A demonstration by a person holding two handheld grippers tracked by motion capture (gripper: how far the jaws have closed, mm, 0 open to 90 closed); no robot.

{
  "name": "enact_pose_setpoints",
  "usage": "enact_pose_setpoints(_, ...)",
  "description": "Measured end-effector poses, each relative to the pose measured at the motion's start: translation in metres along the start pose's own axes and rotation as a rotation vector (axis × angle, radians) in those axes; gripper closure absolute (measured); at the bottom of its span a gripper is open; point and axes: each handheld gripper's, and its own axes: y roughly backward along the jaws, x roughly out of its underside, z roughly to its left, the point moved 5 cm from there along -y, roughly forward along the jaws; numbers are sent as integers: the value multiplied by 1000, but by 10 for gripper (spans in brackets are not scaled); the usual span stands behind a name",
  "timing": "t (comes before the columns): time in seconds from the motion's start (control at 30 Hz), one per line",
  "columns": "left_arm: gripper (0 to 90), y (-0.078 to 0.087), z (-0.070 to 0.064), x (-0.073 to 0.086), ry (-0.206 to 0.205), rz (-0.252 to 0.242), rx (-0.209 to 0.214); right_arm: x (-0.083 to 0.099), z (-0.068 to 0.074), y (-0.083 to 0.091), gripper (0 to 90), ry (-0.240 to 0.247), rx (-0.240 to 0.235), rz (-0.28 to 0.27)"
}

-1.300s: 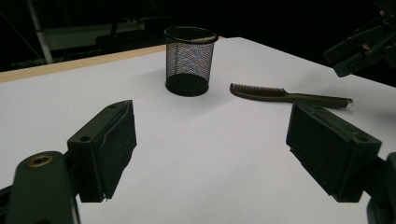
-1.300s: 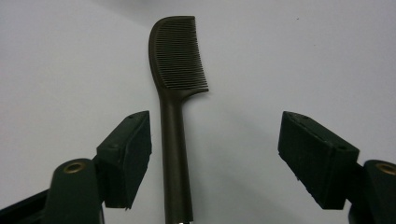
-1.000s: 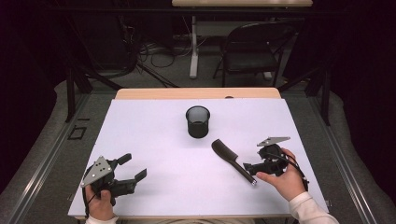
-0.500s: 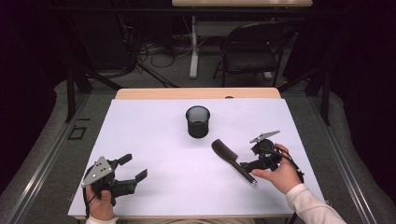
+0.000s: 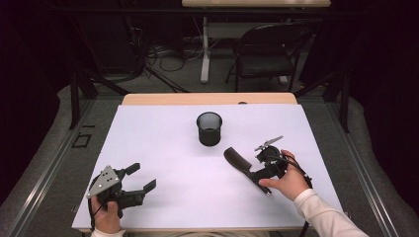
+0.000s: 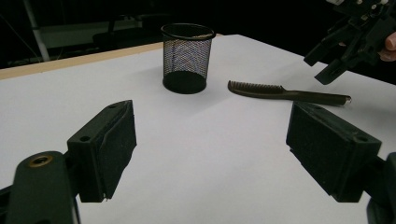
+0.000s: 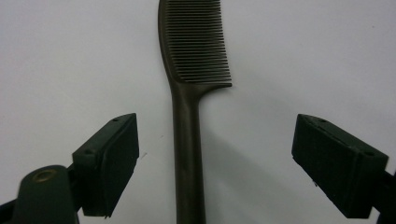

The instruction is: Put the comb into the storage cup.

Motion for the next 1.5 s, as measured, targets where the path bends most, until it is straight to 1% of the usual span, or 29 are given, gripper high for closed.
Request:
enact_pose_setpoints(0.03, 163, 0, 0, 0, 0, -2, 2, -1, 0, 0, 148, 5, 3, 23)
enact_pose_setpoints(0.07, 162, 0, 0, 0, 0, -1, 2, -2, 1, -1, 149, 8, 1, 17)
enact_pose_setpoints(0.13, 162, 0, 0, 0, 1, -1, -1, -3, 1, -3, 150, 9, -1, 34)
enact_pose_setpoints(0.2, 163, 0, 0, 0, 2, -2, -1, -5, 2, -6, 151, 11, -9, 20)
enact_pose_setpoints(0.27, 162, 0, 0, 0, 2, -2, -1, -5, 2, -7, 152, 18, -6, 38)
enact_pose_setpoints(0.3, 162, 0, 0, 0, 2, -1, -1, -6, 2, -8, 152, 15, -7, 34)
enact_pose_setpoints(0.37, 163, 0, 0, 0, 0, 1, 1, -5, 2, -7, 153, 21, -3, 79)
enact_pose_setpoints(0.4, 162, 0, 0, 0, 0, -1, 3, -6, 2, -9, 154, 24, -6, 63)
enact_pose_setpoints(0.43, 162, 0, 0, 0, 0, -1, 2, -6, 3, -9, 156, 22, -7, 63)
enact_pose_setpoints(0.47, 162, 0, 0, 0, 1, -1, 3, -6, 3, -8, 158, 25, -7, 84)
enact_pose_setpoints(0.5, 162, 0, 0, 0, 1, -1, 4, -7, 3, -10, 159, 24, -13, 66)
enact_pose_setpoints(0.57, 162, -1, 0, 0, 1, 0, 4, -7, 4, -10, 166, 20, -12, 82)
enact_pose_setpoints(0.67, 162, -1, 0, 0, 2, 0, 4, -7, 4, -11, 172, 32, -14, 93)
enact_pose_setpoints(0.7, 162, -1, 0, 0, 2, 0, 4, -7, 5, -11, 176, 27, -16, 100)
enact_pose_setpoints(0.73, 162, -1, 0, 0, 3, 0, 4, -7, 4, -10, 177, 32, -12, 135)
enact_pose_setpoints(0.87, 162, -1, -1, 0, 3, 0, 4, -6, 4, -13, 194, 39, -21, 164)
enact_pose_setpoints(0.9, 162, -1, -1, 0, 3, 0, 5, -6, 4, -14, 199, 46, -22, 160)
enact_pose_setpoints(1.0, 162, -1, -1, 0, 3, 1, 5, -7, 4, -14, 234, 50, -18, 180)
enact_pose_setpoints(1.03, 162, -1, -1, 1, 3, 1, 5, -7, 5, -17, 246, 46, -25, 155)
enact_pose_setpoints(1.07, 162, -1, -1, 1, 3, 1, 5, -7, 5, -16, 253, 54, -23, 177)
enact_pose_setpoints(1.17, 162, -1, -1, 1, 1, 3, 4, -7, 6, -17, 288, 59, -25, 184)
enact_pose_setpoints(1.2, 162, -1, -1, 1, 2, 2, 6, -7, 7, -19, 302, 57, -30, 168)
enact_pose_setpoints(1.27, 162, -1, -1, 1, 2, 4, 4, -7, 7, -14, 325, 85, -14, 255)
enact_pose_setpoints(1.3, 162, -1, -1, 1, 2, 2, 5, -7, 7, -14, 331, 86, -16, 258)
enact_pose_setpoints(1.33, 162, -1, -1, 1, 1, 4, 4, -7, 8, -16, 335, 77, -20, 246)
enact_pose_setpoints(1.37, 162, -1, -1, 1, 2, 4, 4, -7, 10, -21, 343, 67, -32, 190)
enact_pose_setpoints(1.43, 162, -1, -1, 1, 1, 4, 4, -7, 11, -20, 347, 67, -23, 219)
enact_pose_setpoints(1.47, 162, -1, -1, 1, 1, 4, 4, -7, 11, -23, 350, 70, -26, 184)
enact_pose_setpoints(1.5, 162, -1, -1, 1, 1, 4, 5, -7, 11, -22, 354, 68, -18, 207)
